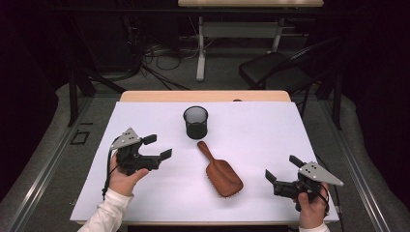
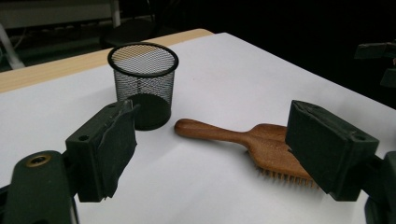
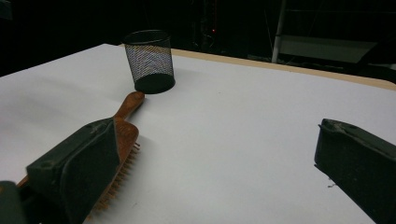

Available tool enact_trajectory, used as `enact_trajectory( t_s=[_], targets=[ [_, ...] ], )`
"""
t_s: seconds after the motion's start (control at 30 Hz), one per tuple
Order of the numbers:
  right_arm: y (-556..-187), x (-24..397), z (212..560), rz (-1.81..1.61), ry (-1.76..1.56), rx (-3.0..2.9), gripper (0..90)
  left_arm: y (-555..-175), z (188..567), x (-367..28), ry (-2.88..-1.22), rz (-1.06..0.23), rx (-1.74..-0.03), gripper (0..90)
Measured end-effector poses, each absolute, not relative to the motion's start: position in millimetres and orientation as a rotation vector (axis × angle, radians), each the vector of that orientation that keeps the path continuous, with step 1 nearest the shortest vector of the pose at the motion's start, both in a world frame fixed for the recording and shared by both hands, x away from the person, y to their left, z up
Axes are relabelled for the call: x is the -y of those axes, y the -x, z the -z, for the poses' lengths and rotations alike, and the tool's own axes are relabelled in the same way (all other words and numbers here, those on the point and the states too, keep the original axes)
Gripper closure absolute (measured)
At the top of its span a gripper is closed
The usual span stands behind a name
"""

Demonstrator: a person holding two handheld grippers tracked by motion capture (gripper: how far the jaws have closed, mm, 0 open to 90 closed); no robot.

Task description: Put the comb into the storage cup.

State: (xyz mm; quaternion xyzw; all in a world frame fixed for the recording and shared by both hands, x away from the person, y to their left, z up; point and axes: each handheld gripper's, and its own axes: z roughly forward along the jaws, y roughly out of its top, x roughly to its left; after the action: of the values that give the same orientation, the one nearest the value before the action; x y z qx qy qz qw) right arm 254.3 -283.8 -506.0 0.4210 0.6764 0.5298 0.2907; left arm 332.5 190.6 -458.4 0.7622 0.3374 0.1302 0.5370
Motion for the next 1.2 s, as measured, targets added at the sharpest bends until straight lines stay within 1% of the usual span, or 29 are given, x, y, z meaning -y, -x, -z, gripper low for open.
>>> enact_trajectory(
  t_s=[0.07, 0.1, 0.13, 0.17, 0.27, 0.33, 0.43, 0.47, 0.53, 0.63, 0.67, 0.77, 0.97, 1.2],
  targets=[
    [-256, 283, 506, -1.418, -1.121, -1.805, 0.0, -334, 458, -188, -1.823, -0.316, -0.802, 24.6],
    [-256, 283, 506, -1.418, -1.121, -1.805, 0.0, -336, 458, -186, -1.825, -0.315, -0.803, 24.6],
    [-257, 282, 507, -1.422, -1.129, -1.807, 0.0, -337, 458, -184, -1.828, -0.315, -0.807, 27.7],
    [-258, 281, 507, -1.422, -1.117, -1.812, 0.0, -339, 458, -181, -1.83, -0.315, -0.814, 34.2],
    [-259, 281, 508, -1.425, -1.125, -1.817, 0.0, -344, 459, -174, -1.828, -0.325, -0.834, 40.5],
    [-259, 281, 509, -1.429, -1.126, -1.813, 0.3, -345, 459, -172, -1.829, -0.329, -0.839, 43.5],
    [-259, 281, 509, -1.439, -1.135, -1.81, 0.3, -352, 458, -168, -1.855, -0.319, -0.851, 44.0],
    [-259, 280, 509, -1.442, -1.136, -1.808, 0.4, -354, 458, -166, -1.86, -0.315, -0.857, 45.5],
    [-258, 279, 510, -1.439, -1.141, -1.811, 0.4, -361, 457, -162, -1.877, -0.275, -0.87, 47.6],
    [-258, 279, 510, -1.432, -1.135, -1.817, 0.4, -364, 457, -158, -1.884, -0.266, -0.888, 50.3],
    [-258, 278, 511, -1.432, -1.134, -1.817, 0.4, -368, 457, -154, -1.891, -0.229, -0.916, 51.2],
    [-258, 279, 511, -1.431, -1.134, -1.818, 0.4, -372, 457, -150, -1.903, -0.221, -0.922, 52.9],
    [-257, 280, 511, -1.429, -1.144, -1.816, 0.8, -386, 459, -132, -2.002, -0.207, -0.934, 65.9],
    [-258, 280, 512, -1.428, -1.144, -1.817, 1.6, -399, 466, -117, -2.045, -0.196, -0.962, 82.9]
  ],
)
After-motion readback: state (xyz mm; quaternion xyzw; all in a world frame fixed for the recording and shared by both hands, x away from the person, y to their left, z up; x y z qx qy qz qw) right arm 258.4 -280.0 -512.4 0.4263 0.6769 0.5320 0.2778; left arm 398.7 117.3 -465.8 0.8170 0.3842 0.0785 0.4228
